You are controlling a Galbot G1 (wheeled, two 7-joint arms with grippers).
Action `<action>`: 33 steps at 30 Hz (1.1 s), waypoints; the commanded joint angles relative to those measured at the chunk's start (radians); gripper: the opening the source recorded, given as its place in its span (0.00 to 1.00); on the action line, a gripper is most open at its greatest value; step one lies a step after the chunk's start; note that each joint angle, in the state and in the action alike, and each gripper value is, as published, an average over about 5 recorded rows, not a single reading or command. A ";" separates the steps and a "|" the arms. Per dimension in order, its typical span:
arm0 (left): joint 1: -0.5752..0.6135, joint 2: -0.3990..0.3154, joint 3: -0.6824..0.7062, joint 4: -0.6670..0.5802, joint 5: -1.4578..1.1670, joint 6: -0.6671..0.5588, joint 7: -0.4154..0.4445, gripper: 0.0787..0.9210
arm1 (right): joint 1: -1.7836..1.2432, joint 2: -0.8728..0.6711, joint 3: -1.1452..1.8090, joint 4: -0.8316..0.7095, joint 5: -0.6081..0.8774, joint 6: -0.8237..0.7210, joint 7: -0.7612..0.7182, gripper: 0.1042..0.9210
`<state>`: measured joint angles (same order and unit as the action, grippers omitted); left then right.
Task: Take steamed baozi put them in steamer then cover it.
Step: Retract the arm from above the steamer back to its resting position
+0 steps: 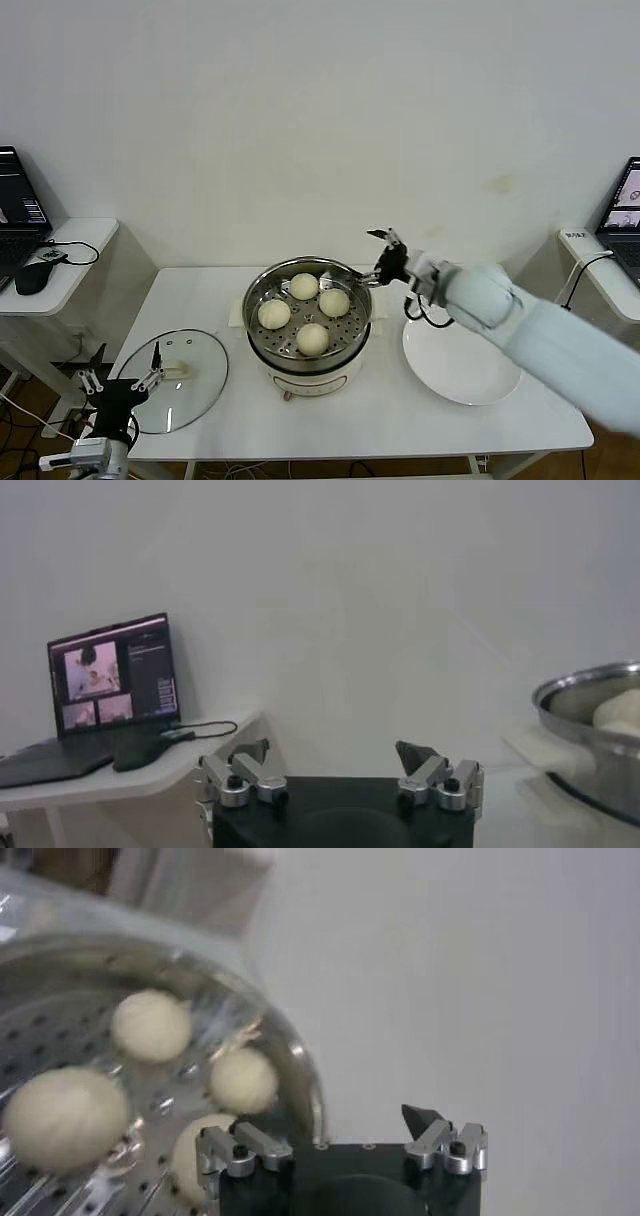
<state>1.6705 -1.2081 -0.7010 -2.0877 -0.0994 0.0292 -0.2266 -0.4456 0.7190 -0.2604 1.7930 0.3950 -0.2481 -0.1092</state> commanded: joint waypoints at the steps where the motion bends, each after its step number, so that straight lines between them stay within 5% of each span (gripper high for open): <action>1: -0.053 0.032 -0.013 0.190 0.472 -0.078 0.006 0.88 | -0.751 0.252 0.846 0.090 -0.206 0.289 0.025 0.88; 7: -0.059 0.080 -0.048 0.321 0.945 -0.227 -0.068 0.88 | -0.932 0.433 1.065 0.131 -0.208 0.360 -0.021 0.88; 14: 0.007 0.149 -0.040 0.381 1.210 -0.241 -0.094 0.88 | -1.039 0.521 1.182 0.149 -0.227 0.405 -0.025 0.88; 21: 0.013 0.149 0.001 0.419 1.301 -0.220 -0.102 0.88 | -1.089 0.544 1.252 0.130 -0.216 0.430 -0.017 0.88; 33: -0.212 0.155 0.083 0.560 1.319 -0.191 -0.069 0.88 | -1.119 0.569 1.260 0.130 -0.223 0.445 -0.014 0.88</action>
<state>1.6077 -1.0734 -0.6676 -1.6486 1.0993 -0.1598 -0.2999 -1.4785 1.2423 0.9085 1.9155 0.1834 0.1664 -0.1207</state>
